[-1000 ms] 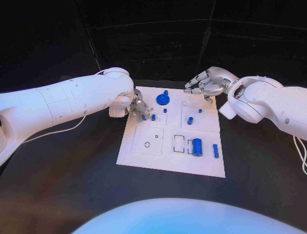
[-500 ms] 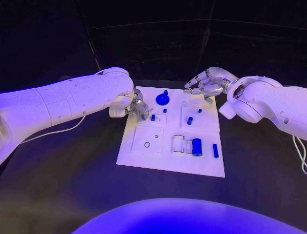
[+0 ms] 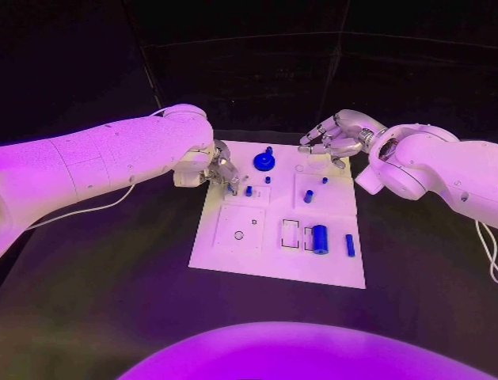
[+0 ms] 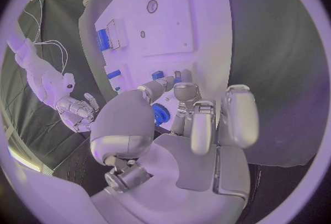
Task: Assemble the parts on the task board
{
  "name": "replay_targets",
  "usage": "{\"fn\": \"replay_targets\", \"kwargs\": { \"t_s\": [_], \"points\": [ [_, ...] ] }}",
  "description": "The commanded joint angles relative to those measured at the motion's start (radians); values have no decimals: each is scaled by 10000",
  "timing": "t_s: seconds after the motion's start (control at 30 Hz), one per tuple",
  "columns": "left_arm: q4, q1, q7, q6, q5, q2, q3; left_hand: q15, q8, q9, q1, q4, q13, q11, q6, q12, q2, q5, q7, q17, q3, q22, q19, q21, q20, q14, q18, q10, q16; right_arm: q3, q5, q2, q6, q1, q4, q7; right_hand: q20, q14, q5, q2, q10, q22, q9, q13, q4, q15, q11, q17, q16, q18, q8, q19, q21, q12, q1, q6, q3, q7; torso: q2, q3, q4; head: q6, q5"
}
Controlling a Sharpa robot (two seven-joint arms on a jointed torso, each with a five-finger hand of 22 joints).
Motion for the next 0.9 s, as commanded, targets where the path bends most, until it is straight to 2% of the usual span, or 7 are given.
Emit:
{"fn": "replay_targets", "kwargs": {
  "t_s": [0.03,0.1,0.17,0.2,0.6,0.9],
  "points": [
    [-13,73,-136,611,305,25,11,102,-98,-31,601,-302,-74,26,-103,-71,503,-1072,27,2635,473,432,-74,-76,24,1053,43,-102,31,3,-28,23,145,16,-3,3,-20,743,57,91,-42,-12,-11,-12,3,-72,-24,1323,-44,53,51,-36,-66,25,33,-49,-37,-21,5,0,-1,8,3],
    [-81,109,-144,813,462,72,12,131,-161,-63,664,-246,-99,55,-119,-79,545,-1468,57,2635,503,401,-94,-121,51,1053,53,-132,31,3,-29,34,156,15,-11,2,-20,743,57,91,-42,-12,-11,-12,3,-72,-24,1323,-44,53,51,-36,-66,25,33,-49,-37,-21,6,1,0,8,1],
    [-257,173,-116,1269,750,183,13,170,-273,-119,754,-116,-133,96,-159,-90,678,-2254,97,2635,521,341,-136,-208,90,1053,72,-196,31,2,-29,50,173,15,-20,0,-20,743,57,91,-42,-12,-11,-12,3,-72,-24,1323,-44,53,51,-36,-66,25,33,-49,-37,-21,11,-4,-10,14,13],
    [-349,200,-106,1479,883,240,13,175,-288,-126,769,-95,-150,104,-164,-99,702,-2356,108,2635,518,321,-149,-235,94,1053,79,-215,31,2,-30,54,178,15,-23,-2,-20,743,57,91,-42,-12,-11,-12,3,-72,-24,1323,-44,53,51,-36,-66,25,33,-49,-37,-21,13,-5,-13,10,14],
    [-1882,388,-81,3755,1779,1087,15,183,-282,-61,813,99,-389,123,-185,-269,886,-2402,120,2635,374,170,-268,-439,98,1053,123,-471,31,-1,-38,107,198,14,-41,-16,-20,740,61,96,-58,-23,-14,-24,-6,-72,-23,1313,-51,55,48,-42,-75,15,55,-64,-39,-18,19,-11,-17,1,18],
    [-2635,415,-270,4375,1875,1487,18,148,-213,43,933,-44,-305,81,-157,-211,868,-2400,75,2635,407,227,-241,-383,79,1053,111,-473,31,-1,-44,137,199,14,-52,-13,-20,740,61,96,-58,-23,-14,-24,-6,-72,-23,1313,-51,55,48,-42,-75,15,55,-64,-39,-18,15,-8,-13,-32,-7]
  ]
}}
